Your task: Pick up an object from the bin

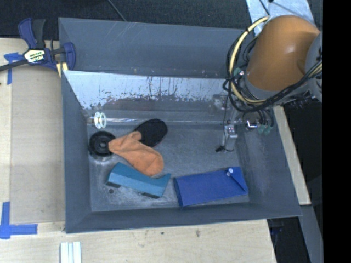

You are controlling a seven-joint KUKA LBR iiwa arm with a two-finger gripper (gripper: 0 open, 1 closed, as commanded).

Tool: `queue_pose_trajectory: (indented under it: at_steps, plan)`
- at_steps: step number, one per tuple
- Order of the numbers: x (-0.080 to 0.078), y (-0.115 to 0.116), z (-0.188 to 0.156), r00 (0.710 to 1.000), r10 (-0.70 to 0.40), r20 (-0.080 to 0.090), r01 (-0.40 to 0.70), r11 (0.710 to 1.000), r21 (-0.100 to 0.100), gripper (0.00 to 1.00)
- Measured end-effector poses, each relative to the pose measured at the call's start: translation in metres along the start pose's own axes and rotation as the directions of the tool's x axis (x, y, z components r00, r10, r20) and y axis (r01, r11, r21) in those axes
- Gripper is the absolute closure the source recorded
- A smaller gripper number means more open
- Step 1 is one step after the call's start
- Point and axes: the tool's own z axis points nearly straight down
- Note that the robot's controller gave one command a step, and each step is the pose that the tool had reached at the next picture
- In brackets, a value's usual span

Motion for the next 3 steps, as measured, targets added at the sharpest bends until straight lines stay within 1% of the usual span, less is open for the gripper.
queue_pose_trajectory:
  at_steps: [1, 2, 3]
  plan:
    - [-0.001, 0.0, -0.005, 1.0, 0.0, 0.009, 0.0, 1.0, 0.0, 0.0]
    - [0.019, 0.039, 0.028, 1.0, -0.016, 0.014, 0.016, 1.0, 0.003, 0.0]
    - [0.005, 0.102, 0.032, 0.998, -0.064, 0.0, 0.064, 0.998, 0.0, 0.0]
